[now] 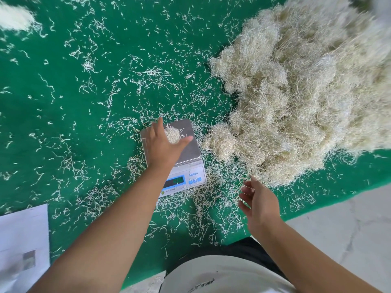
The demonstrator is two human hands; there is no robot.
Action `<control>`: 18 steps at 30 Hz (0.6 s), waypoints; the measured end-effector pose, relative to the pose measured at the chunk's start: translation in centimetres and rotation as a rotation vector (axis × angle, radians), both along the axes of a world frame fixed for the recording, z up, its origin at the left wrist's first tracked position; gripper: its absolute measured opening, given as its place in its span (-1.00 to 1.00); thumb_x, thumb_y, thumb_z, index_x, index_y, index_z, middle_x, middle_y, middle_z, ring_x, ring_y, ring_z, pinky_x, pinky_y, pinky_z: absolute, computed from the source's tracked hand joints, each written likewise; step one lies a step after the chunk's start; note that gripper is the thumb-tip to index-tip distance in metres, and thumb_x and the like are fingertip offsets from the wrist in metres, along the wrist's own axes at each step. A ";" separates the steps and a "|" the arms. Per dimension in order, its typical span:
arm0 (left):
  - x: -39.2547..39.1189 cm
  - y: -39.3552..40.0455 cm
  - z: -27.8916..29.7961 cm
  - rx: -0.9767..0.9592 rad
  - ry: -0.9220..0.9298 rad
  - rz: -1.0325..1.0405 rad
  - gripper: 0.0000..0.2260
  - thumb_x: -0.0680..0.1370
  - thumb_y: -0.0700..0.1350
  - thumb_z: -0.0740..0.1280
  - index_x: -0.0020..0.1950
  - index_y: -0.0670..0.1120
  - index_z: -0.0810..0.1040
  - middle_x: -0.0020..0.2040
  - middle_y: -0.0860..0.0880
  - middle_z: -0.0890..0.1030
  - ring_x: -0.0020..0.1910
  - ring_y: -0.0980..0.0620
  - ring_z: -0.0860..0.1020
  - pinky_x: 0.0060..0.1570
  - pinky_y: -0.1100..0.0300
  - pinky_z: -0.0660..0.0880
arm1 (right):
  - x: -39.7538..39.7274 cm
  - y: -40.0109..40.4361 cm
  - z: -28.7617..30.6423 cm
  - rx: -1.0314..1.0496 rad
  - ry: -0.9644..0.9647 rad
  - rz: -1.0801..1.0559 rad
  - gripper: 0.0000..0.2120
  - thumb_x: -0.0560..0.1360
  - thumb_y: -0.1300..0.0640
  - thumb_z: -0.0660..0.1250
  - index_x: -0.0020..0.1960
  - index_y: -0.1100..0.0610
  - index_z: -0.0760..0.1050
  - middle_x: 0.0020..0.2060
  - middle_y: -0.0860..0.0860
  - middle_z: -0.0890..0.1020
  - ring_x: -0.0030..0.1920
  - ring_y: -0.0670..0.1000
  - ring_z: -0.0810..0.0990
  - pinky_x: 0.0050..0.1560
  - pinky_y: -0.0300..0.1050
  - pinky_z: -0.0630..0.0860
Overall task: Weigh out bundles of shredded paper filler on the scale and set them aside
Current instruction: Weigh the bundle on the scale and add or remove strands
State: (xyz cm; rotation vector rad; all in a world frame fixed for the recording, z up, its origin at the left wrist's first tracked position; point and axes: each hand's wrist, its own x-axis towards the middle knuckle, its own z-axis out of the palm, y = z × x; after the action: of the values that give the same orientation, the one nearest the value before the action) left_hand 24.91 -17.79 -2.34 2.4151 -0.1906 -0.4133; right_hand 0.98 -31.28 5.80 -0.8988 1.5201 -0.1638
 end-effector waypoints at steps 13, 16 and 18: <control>-0.9 -3.3 -2.2 -0.141 -0.210 0.054 -0.69 0.45 -0.22 0.57 0.16 -0.21 0.65 0.08 -0.16 0.69 -0.01 -0.05 0.59 0.04 0.00 0.58 | -1.3 -0.1 0.1 -0.005 0.017 0.024 -0.74 0.70 0.02 0.30 -0.01 0.14 0.67 -0.32 -0.02 0.68 -0.30 -0.04 0.64 -0.12 -0.03 0.60; -0.2 -2.6 -1.2 -0.143 -0.221 0.137 -0.81 0.45 -0.16 0.51 0.03 -0.09 0.64 -0.19 -0.04 0.63 -0.25 0.01 0.49 -0.31 0.20 0.37 | -1.1 -0.4 0.4 0.002 0.003 0.031 -0.75 0.70 0.01 0.30 -0.01 0.14 0.66 -0.29 0.00 0.67 -0.28 -0.03 0.63 -0.13 -0.04 0.60; 0.5 -1.8 -0.4 -0.147 -0.197 0.198 -0.83 0.44 -0.11 0.47 0.01 -0.02 0.61 -0.27 0.05 0.54 -0.30 0.00 0.49 -0.36 0.21 0.34 | -0.8 -0.5 0.5 0.004 -0.016 0.034 -0.74 0.71 0.01 0.30 0.01 0.15 0.65 -0.31 -0.01 0.67 -0.29 -0.04 0.63 -0.14 -0.05 0.59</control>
State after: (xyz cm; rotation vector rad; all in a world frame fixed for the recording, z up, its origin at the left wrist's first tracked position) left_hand 25.39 -19.61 -2.72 2.3009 -0.0636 -0.0683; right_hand 0.13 -31.81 6.35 -0.9171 1.4892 -0.1432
